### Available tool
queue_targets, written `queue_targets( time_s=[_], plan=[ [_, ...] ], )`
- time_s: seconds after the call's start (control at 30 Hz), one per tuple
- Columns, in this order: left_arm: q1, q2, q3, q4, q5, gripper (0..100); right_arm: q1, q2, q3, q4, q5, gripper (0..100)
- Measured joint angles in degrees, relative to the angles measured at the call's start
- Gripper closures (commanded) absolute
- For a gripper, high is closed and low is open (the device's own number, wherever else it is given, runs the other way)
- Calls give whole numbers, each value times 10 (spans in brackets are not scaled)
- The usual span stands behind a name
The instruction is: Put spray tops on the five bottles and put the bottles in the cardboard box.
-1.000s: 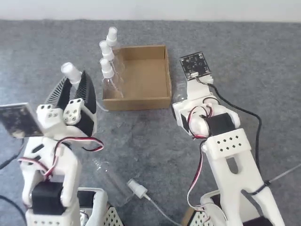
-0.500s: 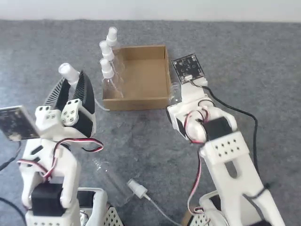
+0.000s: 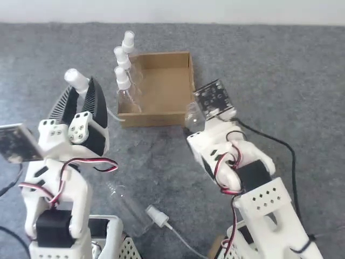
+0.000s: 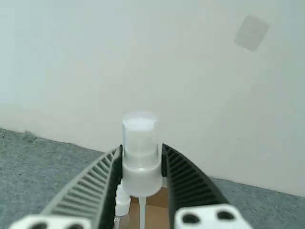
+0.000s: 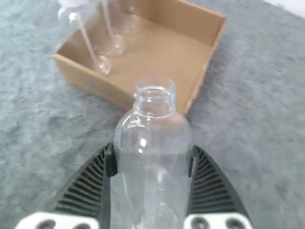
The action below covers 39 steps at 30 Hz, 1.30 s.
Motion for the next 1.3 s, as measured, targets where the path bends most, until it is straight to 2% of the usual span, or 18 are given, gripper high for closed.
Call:
queue_targets(
  time_s=[0.3, 0.53, 0.87, 1.3],
  plan=[
    [-15, -1, 0, -2, 28, 988, -60, -4, 75, -94, 29, 975],
    [-51, -1, -3, -2, 78, 988, -110, -4, 78, -105, 33, 975],
    [-48, -1, -3, -2, 84, 988, -177, -4, 78, -107, 34, 975],
    [-48, -1, -3, -2, 84, 988, -219, -4, 145, -221, 91, 975]
  ],
)
